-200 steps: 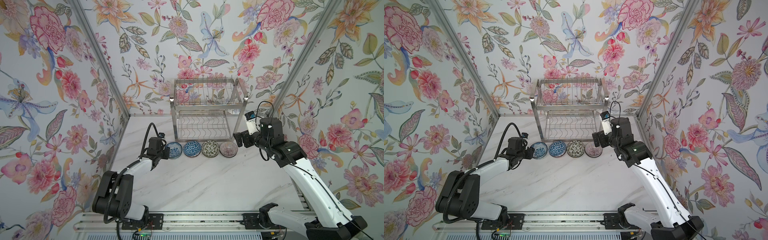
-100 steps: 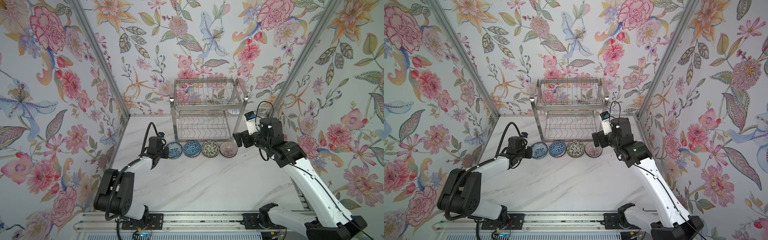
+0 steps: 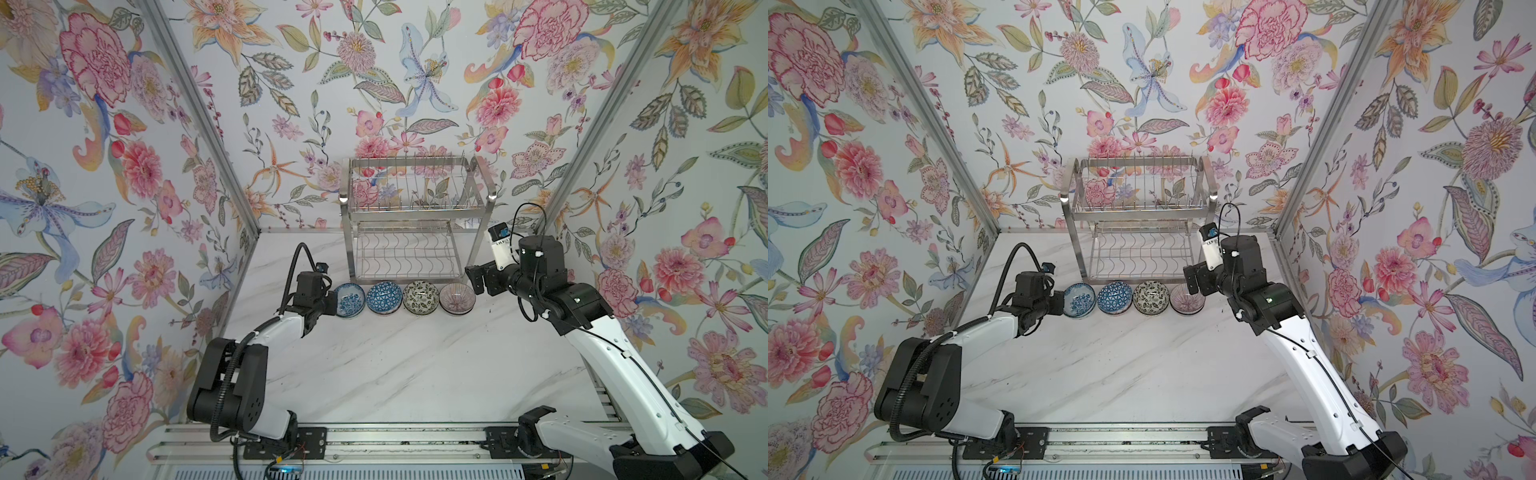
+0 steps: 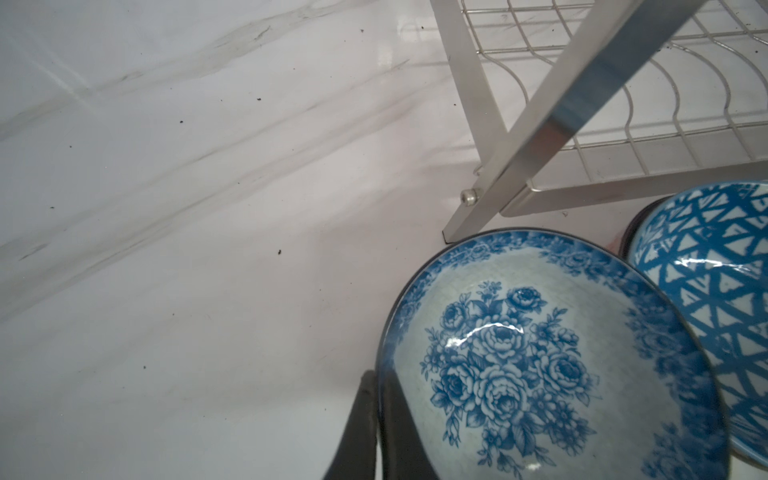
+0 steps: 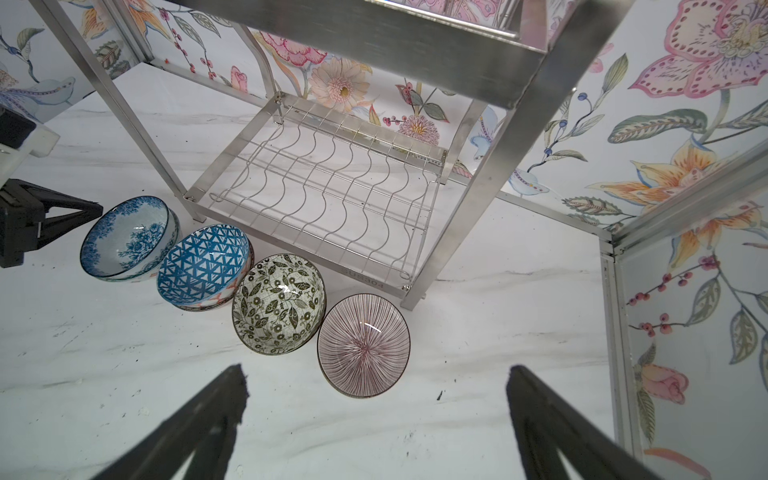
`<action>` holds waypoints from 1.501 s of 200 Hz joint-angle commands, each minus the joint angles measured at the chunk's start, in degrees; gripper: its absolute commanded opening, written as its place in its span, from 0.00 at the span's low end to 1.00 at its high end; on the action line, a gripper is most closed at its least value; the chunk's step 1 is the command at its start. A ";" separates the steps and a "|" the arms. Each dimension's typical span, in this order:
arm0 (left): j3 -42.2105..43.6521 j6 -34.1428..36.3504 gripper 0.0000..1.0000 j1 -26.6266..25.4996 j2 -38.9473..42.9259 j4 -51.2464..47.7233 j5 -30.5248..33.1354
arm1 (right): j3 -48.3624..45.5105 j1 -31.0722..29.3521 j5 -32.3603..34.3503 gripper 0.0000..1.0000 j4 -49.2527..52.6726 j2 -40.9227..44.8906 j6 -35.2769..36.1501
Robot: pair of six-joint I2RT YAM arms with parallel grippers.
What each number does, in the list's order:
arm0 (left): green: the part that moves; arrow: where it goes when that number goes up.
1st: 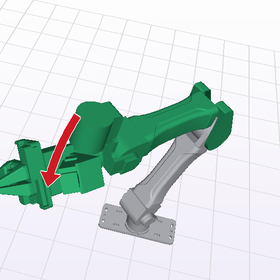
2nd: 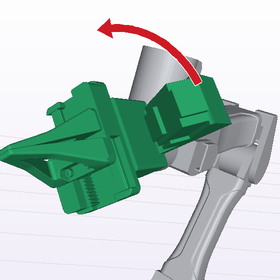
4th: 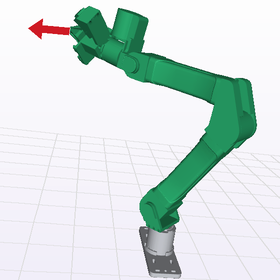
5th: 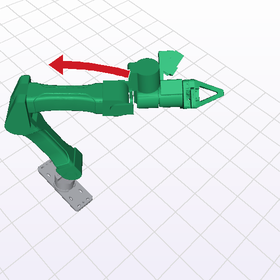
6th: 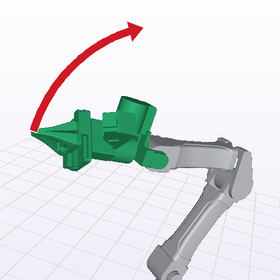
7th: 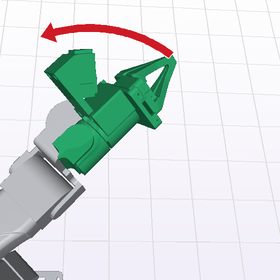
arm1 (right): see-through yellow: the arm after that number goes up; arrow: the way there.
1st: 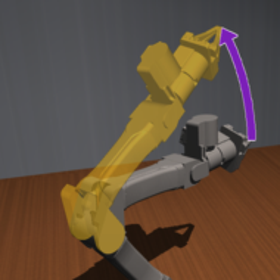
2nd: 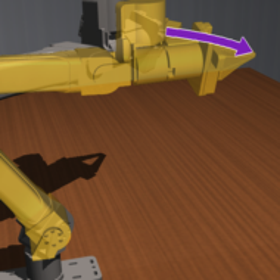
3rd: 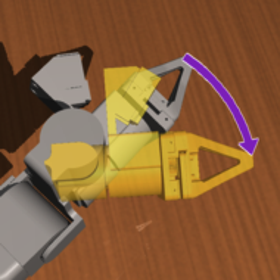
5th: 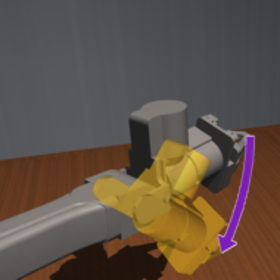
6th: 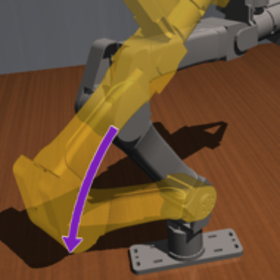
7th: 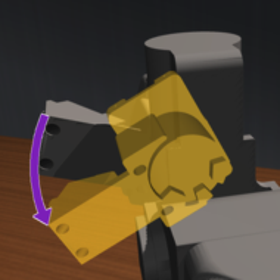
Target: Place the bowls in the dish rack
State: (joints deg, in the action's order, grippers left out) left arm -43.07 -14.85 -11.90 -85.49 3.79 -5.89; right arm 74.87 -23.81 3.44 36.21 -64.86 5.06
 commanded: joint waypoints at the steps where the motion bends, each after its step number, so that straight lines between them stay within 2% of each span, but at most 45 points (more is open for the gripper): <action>1: -1.84 -0.31 0.27 0.44 0.42 -0.40 -1.13 | -0.87 -0.40 -0.09 0.99 -0.52 1.10 -0.62; 52: -1.32 -0.53 0.27 0.45 -2.77 1.26 -2.11 | -1.04 -0.49 0.16 0.99 -0.57 1.36 -0.58; 111: -1.49 -0.11 0.16 0.44 -3.39 1.30 -1.28 | -1.09 -0.50 0.34 0.99 -0.63 1.52 -0.44; 145: -1.83 0.56 0.05 0.41 -1.63 -0.74 0.87 | -1.09 -0.49 0.45 0.99 -0.64 1.55 -0.41; 186: -2.02 1.14 0.00 0.43 0.41 -2.78 2.60 | -1.22 -0.45 0.34 0.99 -0.66 1.49 -0.49; 232: -2.28 0.88 0.00 0.37 2.24 -3.40 2.11 | -1.28 -0.55 0.17 0.99 -0.71 1.46 -0.58; 239: -2.36 0.88 0.08 0.32 2.48 -3.44 1.86 | -1.30 -0.57 0.15 0.99 -0.71 1.41 -0.58; 253: -2.61 1.03 0.30 0.37 2.61 -3.78 1.14 | -1.30 -0.60 0.16 0.99 -0.73 1.48 -0.53; 260: -2.80 1.05 0.37 0.37 2.46 -4.00 0.85 | -1.26 -0.56 0.22 0.99 -0.71 1.49 -0.58; 271: -2.96 1.05 0.40 0.33 2.24 -4.14 0.52 | -1.35 -0.56 0.25 0.99 -0.76 1.48 -0.58; 300: -2.99 0.97 0.40 0.35 0.98 -4.08 -0.30 | -1.27 -0.60 0.16 0.99 -0.78 1.25 -0.57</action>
State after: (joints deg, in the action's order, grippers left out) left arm -44.27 -14.17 -11.77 -84.20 1.04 -5.63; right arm 74.13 -23.97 3.46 36.16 -64.18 5.08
